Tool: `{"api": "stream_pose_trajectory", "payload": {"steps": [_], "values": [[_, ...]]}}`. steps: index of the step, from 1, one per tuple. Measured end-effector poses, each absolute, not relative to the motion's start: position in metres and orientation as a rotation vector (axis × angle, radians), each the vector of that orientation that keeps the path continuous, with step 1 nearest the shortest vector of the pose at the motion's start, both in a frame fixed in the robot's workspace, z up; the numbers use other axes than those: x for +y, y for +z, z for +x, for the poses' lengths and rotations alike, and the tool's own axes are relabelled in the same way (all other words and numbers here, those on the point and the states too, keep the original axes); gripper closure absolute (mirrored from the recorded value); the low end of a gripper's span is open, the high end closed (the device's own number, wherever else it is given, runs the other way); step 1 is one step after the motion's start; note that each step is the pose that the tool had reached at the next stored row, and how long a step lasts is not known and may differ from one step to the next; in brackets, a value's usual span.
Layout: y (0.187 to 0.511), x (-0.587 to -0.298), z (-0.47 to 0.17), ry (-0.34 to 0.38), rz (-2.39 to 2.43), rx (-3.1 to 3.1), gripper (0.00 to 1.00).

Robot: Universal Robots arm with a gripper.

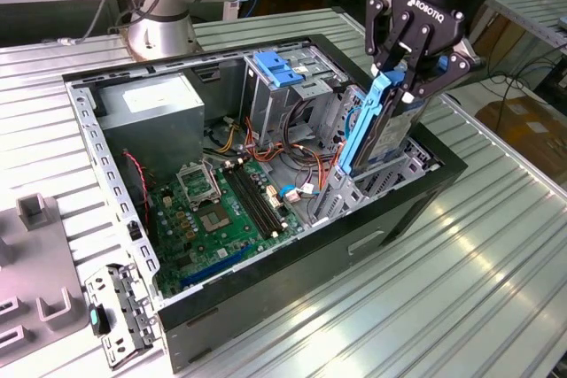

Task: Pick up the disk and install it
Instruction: 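Insert the disk into the insertion slot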

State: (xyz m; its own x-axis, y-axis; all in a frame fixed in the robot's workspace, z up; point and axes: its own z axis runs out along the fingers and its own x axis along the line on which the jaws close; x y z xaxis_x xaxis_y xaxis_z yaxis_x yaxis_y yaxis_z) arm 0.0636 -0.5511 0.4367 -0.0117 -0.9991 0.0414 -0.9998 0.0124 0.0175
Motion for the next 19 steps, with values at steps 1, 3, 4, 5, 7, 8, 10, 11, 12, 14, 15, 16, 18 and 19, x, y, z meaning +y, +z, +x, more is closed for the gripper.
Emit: {"api": "stream_pose_trajectory", "payload": {"steps": [1, 3, 4, 5, 7, 8, 10, 11, 12, 14, 15, 16, 18, 19], "values": [[0.436, -0.551, 0.064, 0.026, 2.178, -2.205, 0.63], [0.431, -0.551, 0.064, 0.025, 2.178, -2.205, 0.63], [0.429, -0.551, 0.064, 0.025, 2.178, -2.205, 0.63], [0.427, -0.551, 0.064, 0.024, 2.178, -2.204, 0.63], [0.423, -0.551, 0.064, 0.023, 2.177, -2.204, 0.63], [0.421, -0.551, 0.064, 0.023, 2.177, -2.203, 0.63], [0.415, -0.551, 0.064, 0.021, 2.177, -2.203, 0.63], [0.414, -0.551, 0.064, 0.021, 2.176, -2.203, 0.63], [0.412, -0.551, 0.064, 0.02, 2.176, -2.202, 0.63], [0.407, -0.551, 0.064, 0.02, 2.176, -2.202, 0.63], [0.404, -0.551, 0.064, 0.019, 2.176, -2.202, 0.63], [0.402, -0.551, 0.064, 0.019, 2.176, -2.202, 0.63], [0.397, -0.551, 0.064, 0.019, 2.176, -2.202, 0.63], [0.395, -0.551, 0.064, 0.019, 2.176, -2.202, 0.63]]}}
